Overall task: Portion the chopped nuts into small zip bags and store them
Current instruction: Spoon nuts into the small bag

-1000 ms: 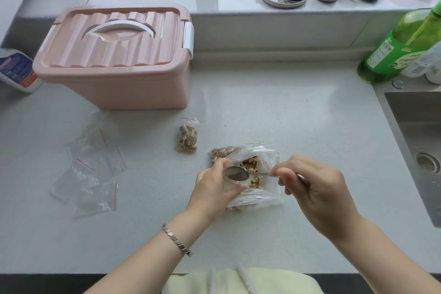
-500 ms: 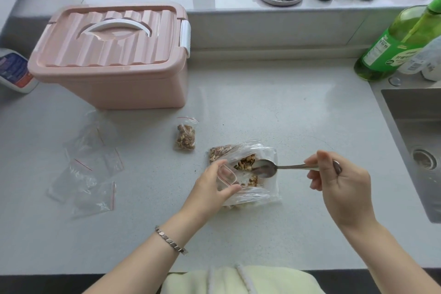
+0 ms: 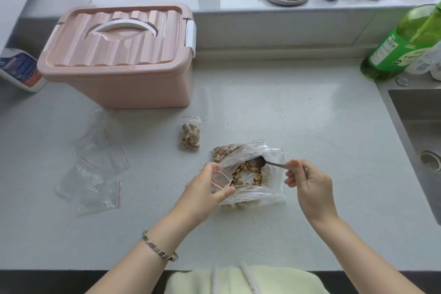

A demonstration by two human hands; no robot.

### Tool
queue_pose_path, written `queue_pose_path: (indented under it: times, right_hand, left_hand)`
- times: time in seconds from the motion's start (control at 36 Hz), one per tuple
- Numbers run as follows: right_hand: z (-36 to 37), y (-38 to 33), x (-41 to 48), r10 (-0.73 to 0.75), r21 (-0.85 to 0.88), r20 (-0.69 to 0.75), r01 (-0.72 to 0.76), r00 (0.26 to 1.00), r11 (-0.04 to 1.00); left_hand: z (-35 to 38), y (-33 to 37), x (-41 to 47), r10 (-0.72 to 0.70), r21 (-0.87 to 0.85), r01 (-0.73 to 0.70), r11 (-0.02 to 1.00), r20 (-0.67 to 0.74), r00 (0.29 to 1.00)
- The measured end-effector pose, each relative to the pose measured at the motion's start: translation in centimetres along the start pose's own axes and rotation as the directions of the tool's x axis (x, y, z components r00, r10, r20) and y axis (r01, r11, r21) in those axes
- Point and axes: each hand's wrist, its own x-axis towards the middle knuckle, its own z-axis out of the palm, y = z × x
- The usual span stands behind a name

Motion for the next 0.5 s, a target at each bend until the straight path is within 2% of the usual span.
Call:
queue_pose_path:
  times: [0.17, 0.31, 0.5]
  right_hand:
    - [-0.3, 1.0, -0.3, 0.142, 0.135, -0.002, -0.14, 0.99, 0.981]
    - [1.1, 1.2, -1.1, 0.215, 0.202, 0.089, -0.229, 0.973, 0.952]
    - [1.8, 1.5, -1.2, 0.416, 0.356, 0.132, -0.435, 0.9, 0.827]
  left_hand:
    - [0.6, -0.7, 0.9, -0.066, 0.049, 0.063, 0.997, 0.065, 0.996]
    - [0.7, -0.2, 1.0, -0.07, 0.062, 0.066, 0.996, 0.076, 0.995]
    - [0.4, -0.3, 0.9, -0.076, 0.03, 0.074, 0.997, 0.049, 0.996]
